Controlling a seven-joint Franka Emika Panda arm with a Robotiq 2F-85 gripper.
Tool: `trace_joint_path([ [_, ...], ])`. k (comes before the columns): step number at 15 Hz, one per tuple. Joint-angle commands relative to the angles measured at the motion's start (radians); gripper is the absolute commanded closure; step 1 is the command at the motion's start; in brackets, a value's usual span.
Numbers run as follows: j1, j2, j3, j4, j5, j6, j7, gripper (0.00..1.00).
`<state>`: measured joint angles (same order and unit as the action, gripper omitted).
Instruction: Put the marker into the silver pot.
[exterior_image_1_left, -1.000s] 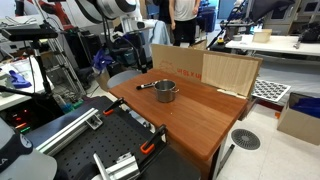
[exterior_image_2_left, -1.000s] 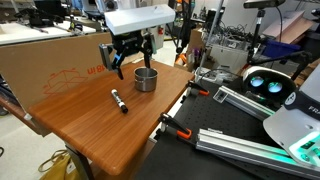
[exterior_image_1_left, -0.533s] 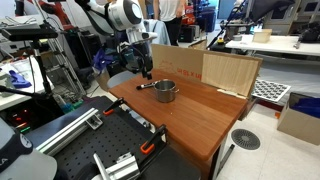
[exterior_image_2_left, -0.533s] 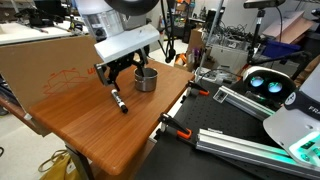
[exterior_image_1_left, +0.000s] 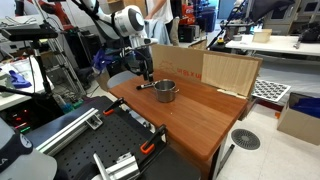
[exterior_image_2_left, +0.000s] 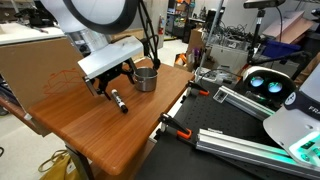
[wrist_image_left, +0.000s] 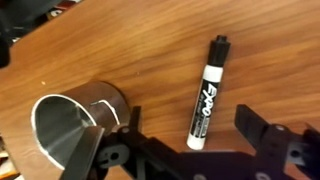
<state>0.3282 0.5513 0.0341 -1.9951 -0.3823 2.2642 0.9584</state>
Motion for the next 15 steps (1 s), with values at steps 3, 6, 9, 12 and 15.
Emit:
trace_joint_path([
  [3, 0.066, 0.089, -0.046, 0.088, -0.02, -0.02, 0.01, 0.0],
  [6, 0.083, 0.123, -0.071, 0.11, -0.024, -0.008, 0.021, 0.0],
  [9, 0.084, 0.144, -0.076, 0.125, -0.014, -0.01, 0.009, 0.0],
  [12, 0.088, 0.16, -0.081, 0.141, -0.013, -0.016, 0.004, 0.0],
  [15, 0.094, 0.176, -0.094, 0.153, -0.023, -0.013, 0.009, 0.0],
])
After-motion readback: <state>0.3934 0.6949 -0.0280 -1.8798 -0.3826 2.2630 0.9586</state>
